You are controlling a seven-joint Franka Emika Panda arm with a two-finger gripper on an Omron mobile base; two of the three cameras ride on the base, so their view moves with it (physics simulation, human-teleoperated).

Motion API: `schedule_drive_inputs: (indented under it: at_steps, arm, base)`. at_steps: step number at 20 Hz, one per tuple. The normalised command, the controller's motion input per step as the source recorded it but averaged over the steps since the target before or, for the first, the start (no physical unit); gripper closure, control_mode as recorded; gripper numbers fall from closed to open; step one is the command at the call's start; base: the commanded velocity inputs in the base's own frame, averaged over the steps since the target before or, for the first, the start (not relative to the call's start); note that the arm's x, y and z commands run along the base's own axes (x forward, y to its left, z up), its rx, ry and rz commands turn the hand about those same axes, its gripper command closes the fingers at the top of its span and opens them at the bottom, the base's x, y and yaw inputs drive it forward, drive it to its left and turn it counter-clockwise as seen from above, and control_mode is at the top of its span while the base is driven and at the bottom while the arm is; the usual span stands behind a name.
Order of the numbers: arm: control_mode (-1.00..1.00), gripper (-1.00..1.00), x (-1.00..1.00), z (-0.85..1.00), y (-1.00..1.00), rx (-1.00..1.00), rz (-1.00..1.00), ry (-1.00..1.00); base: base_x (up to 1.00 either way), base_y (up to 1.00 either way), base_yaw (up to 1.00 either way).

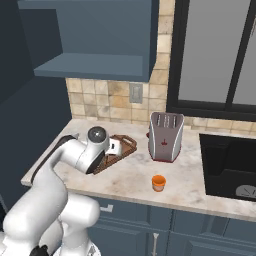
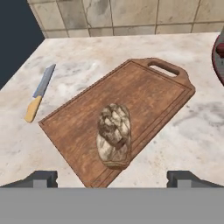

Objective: Pick the bread, place it on the cutting board, pick the jam, place it on the counter, and close the cabinet.

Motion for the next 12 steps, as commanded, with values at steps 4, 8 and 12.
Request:
schedule_drive_inputs:
  at_steps: [4, 8, 12]
  arm:
    - [-1.0, -1.0, -0.48, 0.13, 0.0, 0.0, 0.0, -0.07]
    - [-1.0, -1.0, -0.48, 0.15, 0.03, 0.0, 0.0, -0.11]
    - [-1.0, -1.0, -0.47, 0.15, 0.05, 0.0, 0.0, -0.1]
  base:
    - [0.0, 0.0, 0.0]
    - [0.0, 0.0, 0.0]
    - [0.0, 0.0, 0.0]
